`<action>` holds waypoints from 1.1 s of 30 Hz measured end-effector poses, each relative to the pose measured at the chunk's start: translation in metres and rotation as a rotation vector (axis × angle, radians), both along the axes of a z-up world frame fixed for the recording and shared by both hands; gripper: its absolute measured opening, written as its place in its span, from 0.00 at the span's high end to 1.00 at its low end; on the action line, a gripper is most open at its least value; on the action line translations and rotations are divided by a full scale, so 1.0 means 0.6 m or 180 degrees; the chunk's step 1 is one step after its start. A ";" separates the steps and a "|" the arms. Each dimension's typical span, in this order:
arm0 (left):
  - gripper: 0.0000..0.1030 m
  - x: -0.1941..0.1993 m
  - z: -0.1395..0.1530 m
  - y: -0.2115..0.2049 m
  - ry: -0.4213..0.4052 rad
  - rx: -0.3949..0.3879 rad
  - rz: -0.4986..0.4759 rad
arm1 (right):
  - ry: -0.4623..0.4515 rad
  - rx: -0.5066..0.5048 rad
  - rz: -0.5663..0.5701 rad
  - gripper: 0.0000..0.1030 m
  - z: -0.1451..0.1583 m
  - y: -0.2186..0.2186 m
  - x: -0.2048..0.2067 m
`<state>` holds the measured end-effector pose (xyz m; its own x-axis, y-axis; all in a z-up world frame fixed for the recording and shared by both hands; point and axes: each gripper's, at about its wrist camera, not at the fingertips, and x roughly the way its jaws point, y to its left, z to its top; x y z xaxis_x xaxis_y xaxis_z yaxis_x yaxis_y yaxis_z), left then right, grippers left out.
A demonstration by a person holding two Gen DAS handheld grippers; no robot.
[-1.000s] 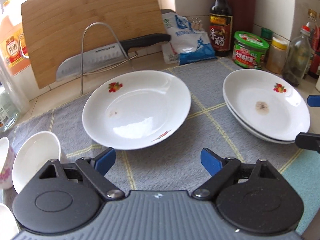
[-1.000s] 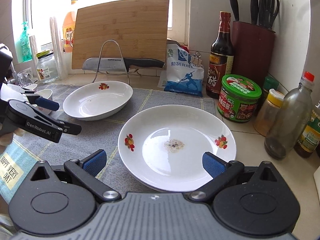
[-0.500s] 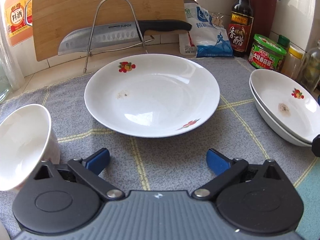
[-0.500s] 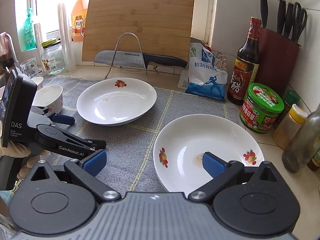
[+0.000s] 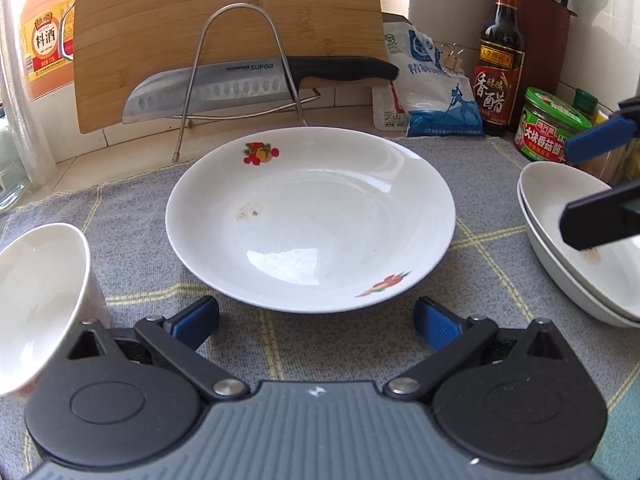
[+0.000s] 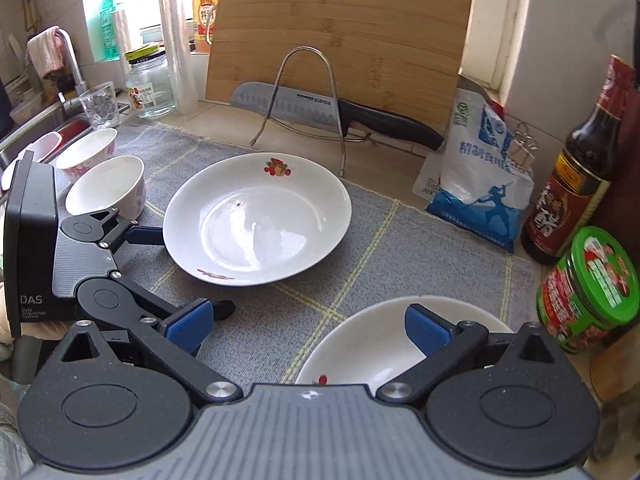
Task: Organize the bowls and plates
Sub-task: 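Reach the right tool to the flowered white plate by the cutting board, then close the right tool on the flowered plate's rim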
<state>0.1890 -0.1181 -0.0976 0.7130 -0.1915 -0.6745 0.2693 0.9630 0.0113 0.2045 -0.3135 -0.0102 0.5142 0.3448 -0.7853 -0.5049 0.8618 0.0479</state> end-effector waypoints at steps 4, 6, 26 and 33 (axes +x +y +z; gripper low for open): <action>0.00 0.001 -0.001 -0.001 -0.0012 -0.0007 0.0080 | 0.0062 0.0004 0.0297 0.00 -0.010 0.013 0.065; 0.00 0.000 -0.001 -0.002 -0.0026 -0.0010 0.0102 | 0.0127 0.0048 0.0437 0.00 -0.018 0.020 0.095; 0.00 -0.003 -0.001 -0.004 -0.0073 -0.0022 0.0218 | 0.0677 0.0182 0.1127 0.00 -0.110 0.102 0.273; 0.00 0.000 -0.001 -0.003 -0.0068 -0.0014 0.0218 | 0.0768 0.0213 0.1332 0.13 -0.113 0.122 0.302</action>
